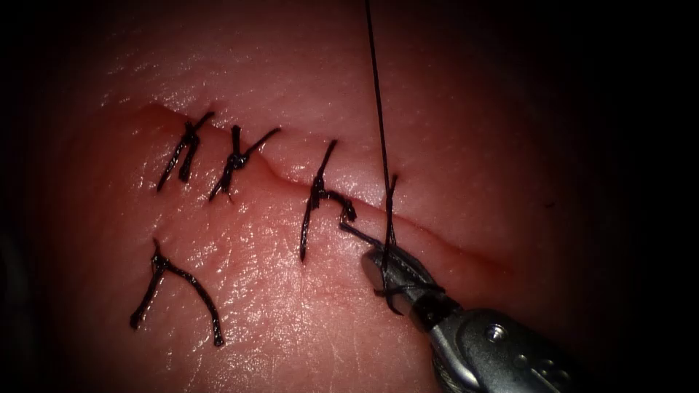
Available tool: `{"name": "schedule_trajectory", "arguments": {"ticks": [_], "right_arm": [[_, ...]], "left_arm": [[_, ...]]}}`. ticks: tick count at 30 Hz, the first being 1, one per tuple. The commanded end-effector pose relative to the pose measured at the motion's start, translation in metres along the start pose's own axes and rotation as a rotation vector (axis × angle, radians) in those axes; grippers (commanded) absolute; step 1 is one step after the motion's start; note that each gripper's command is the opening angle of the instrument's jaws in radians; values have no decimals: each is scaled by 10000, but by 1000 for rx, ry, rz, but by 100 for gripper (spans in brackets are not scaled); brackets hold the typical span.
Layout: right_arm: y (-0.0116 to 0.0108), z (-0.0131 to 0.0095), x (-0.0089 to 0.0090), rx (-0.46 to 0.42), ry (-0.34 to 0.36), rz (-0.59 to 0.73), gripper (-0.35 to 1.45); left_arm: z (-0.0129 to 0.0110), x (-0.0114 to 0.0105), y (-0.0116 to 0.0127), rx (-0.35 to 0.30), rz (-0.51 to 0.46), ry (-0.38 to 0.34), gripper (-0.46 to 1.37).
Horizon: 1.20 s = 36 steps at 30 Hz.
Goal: Wound Closure
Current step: Pull the right gripper down and the left gripper up to tighten the suture
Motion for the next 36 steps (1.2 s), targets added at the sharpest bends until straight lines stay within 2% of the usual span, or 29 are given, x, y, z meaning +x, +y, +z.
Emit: {"name": "schedule_trajectory", "arguments": {"ticks": [1,13,20,28,36], "right_arm": [[0,0,0,-5,1,-2,-35],[8,8,5,-19,7,-17,-35],[19,26,9,-37,12,-75,-35],[32,41,2,-49,20,-120,-35],[50,58,10,-75,22,-194,-35]], "left_arm": [[0,0,0,0,-1,2,-35],[3,4,-3,10,-7,26,-35],[3,4,-6,12,-28,52,-35],[6,8,-2,-1,-63,93,-35],[12,13,2,-22,-103,141,-35]]}}
